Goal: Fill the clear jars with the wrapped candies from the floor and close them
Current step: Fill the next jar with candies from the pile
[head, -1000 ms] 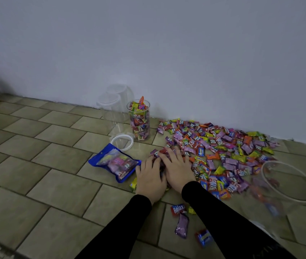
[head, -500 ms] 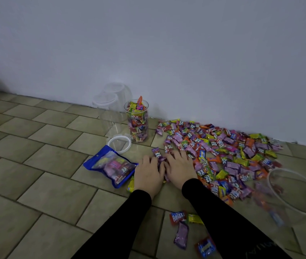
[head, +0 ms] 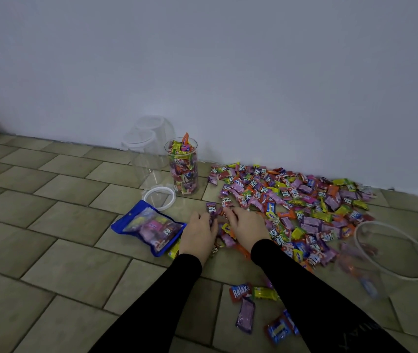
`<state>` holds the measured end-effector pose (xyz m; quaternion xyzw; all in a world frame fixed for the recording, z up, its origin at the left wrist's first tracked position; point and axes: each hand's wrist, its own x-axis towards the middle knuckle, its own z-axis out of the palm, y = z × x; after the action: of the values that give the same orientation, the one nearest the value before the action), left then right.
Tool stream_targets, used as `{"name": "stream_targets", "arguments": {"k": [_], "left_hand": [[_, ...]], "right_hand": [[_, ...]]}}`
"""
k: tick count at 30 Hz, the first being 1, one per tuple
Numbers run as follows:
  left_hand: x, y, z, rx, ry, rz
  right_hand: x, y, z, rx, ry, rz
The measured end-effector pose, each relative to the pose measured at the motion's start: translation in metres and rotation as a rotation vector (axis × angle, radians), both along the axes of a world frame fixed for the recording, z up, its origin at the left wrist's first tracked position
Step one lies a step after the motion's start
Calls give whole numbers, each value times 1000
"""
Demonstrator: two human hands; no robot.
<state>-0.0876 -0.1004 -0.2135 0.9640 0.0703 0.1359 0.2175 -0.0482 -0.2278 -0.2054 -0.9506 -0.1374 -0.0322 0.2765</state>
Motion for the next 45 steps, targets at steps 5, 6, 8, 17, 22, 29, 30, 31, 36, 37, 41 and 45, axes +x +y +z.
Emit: {"name": "stream_targets", "arguments": {"k": [5, 6, 8, 17, 22, 29, 30, 31, 36, 37, 41, 45], "left_hand": [[2, 2, 12, -268, 27, 3], [1, 1, 15, -304, 19, 0], [-2, -4, 22, -378, 2, 5], [-10, -25, 49, -633, -76, 76], [-19, -38, 62, -677, -83, 85], [-29, -60, 72, -712, -134, 58], [-30, -62, 75, -718, -142, 57], [-30, -65, 78, -727, -154, 51], [-33, -85, 98, -800, -279, 18], [-33, -91, 101, -825, -299, 17], [-35, -116, 118, -931, -351, -6], [-47, -145, 139, -979, -376, -91]], "right_hand": [[-6, -3, 12, 135, -28, -61], [-7, -4, 15, 146, -20, -67], [-9, -6, 22, 205, -12, -84], [-24, -18, 46, 502, 35, -185], [-32, -29, 60, 604, 30, -222], [-41, -46, 74, 659, -11, -209], [-43, -48, 78, 684, -30, -219], [-44, -50, 83, 707, -51, -225], [-54, -63, 113, 821, -154, -235], [-56, -67, 119, 843, -175, -233], [-64, -87, 150, 969, -210, -250], [-74, -121, 170, 1001, -281, -267]]}}
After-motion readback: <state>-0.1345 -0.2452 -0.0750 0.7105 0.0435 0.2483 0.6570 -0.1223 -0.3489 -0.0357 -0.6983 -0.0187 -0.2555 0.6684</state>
